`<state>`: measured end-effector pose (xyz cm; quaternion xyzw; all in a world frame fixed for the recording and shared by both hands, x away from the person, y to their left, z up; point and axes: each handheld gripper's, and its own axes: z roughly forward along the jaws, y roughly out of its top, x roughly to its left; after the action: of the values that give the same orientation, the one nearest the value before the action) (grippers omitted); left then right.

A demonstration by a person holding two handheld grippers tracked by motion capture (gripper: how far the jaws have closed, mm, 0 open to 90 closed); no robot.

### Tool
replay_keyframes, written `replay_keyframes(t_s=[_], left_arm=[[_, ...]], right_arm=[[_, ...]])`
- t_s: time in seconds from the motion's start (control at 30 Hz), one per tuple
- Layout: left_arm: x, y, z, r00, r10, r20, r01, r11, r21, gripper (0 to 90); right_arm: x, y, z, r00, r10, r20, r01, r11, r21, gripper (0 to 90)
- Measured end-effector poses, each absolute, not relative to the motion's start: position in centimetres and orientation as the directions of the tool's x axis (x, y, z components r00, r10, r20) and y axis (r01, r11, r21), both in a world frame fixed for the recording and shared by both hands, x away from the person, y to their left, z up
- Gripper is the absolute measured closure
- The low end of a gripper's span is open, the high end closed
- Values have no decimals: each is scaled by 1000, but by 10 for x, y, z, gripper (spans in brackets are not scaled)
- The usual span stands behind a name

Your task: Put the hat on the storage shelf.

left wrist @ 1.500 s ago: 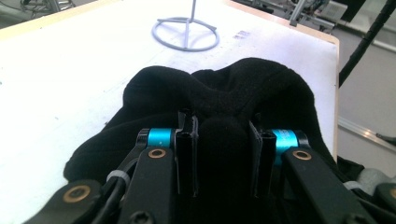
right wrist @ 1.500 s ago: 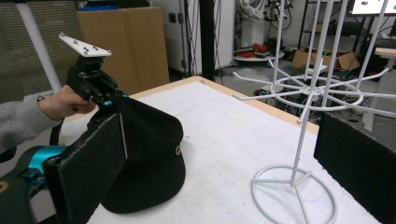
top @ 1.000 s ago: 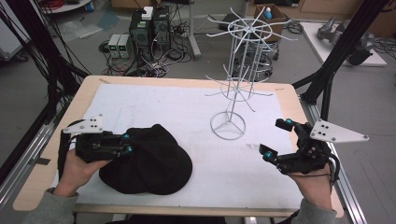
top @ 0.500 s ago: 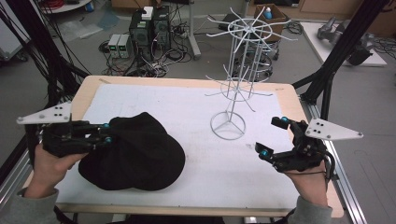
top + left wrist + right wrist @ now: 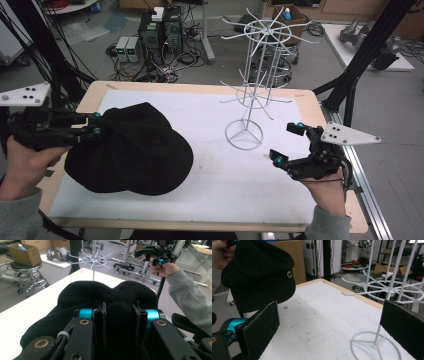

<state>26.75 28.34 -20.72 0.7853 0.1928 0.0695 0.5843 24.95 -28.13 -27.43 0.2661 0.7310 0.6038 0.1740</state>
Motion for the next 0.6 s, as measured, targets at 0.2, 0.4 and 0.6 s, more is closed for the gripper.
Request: replay_keyframes(t_s=[0.2, 0.4, 0.6], left_arm=[[269, 282, -196, 920, 378, -109, 208, -232, 950, 702], [270, 279, -188, 922, 372, -104, 202, -237, 950, 702], [274, 272, -171, 932, 341, -122, 214, -249, 945, 703]], right_arm=[[252, -280, -275, -803, 592, 67, 179, 132, 975, 14], [252, -280, -275, -805, 589, 70, 179, 129, 975, 14], [257, -276, -277, -810, 581, 77, 190, 137, 972, 13]])
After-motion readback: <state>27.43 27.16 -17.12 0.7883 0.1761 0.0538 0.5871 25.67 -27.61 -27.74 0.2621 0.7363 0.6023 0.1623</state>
